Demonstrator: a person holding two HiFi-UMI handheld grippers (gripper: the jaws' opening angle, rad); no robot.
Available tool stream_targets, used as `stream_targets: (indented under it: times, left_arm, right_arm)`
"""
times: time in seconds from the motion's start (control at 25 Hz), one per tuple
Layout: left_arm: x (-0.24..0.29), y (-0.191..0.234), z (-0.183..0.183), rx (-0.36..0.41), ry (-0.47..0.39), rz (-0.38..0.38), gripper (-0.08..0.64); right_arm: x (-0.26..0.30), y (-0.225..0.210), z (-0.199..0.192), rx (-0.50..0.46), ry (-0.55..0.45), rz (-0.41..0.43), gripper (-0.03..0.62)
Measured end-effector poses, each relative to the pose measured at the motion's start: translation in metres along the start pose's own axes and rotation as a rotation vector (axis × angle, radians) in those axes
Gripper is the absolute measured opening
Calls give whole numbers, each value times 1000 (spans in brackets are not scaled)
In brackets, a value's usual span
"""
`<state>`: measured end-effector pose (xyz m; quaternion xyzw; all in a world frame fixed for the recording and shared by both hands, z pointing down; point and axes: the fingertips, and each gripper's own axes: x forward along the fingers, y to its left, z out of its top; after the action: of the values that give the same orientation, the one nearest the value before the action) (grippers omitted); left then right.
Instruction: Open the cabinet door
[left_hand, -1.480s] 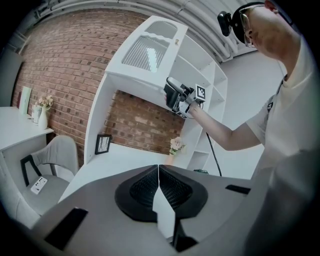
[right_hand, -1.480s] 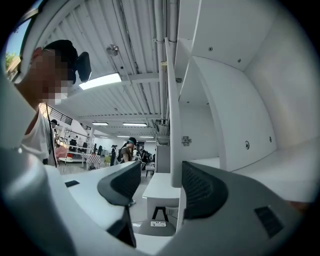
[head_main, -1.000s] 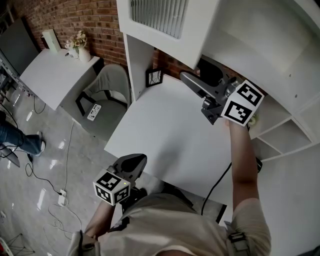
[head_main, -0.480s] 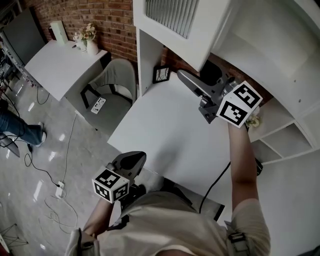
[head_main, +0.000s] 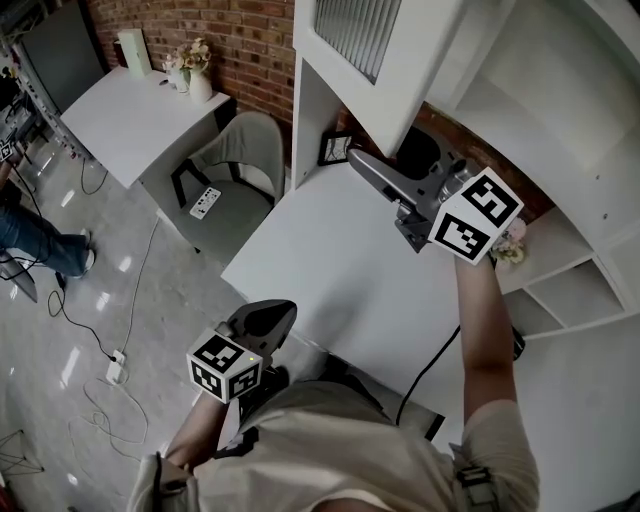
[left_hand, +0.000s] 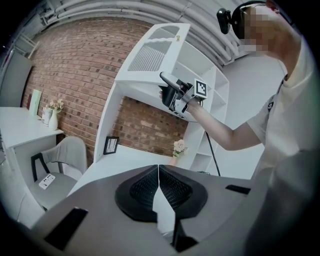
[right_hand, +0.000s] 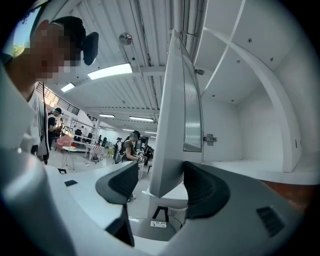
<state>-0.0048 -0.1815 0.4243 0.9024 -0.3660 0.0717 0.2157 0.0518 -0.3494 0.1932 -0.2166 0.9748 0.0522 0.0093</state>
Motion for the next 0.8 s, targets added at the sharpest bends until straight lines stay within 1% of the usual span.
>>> stream_targets:
  times: [0.12,0.16,0.28,0.48,0.52,0.56,0.8]
  left_arm:
    - [-8,6,-3,-8,3,21,20]
    - [-10,8,-4,-12,5,29,20]
    - [-14,10,-8,-20,10,37,20]
    - [-12,6,-5,-11,-2,26,20]
    - [-13,6,-4,-9,-6,26,20]
    - [-14,7,-4,-9,-10,30,20]
    - [-29,18,-10,-27,-11,70,20]
  right_arm:
    - [4,-1,-2,-73,18,-26,285]
    - [5,0,-2,-80,23,-29,285]
    - [9,6,-1,-75,30,-13,285]
    - [18,22,-2,-113,33,50,285]
    - [20,24,-2,-124,31,56,275]
    - [23,26,-2,-131,30,61,259]
    - [31,35,-2,-132,19,73,270]
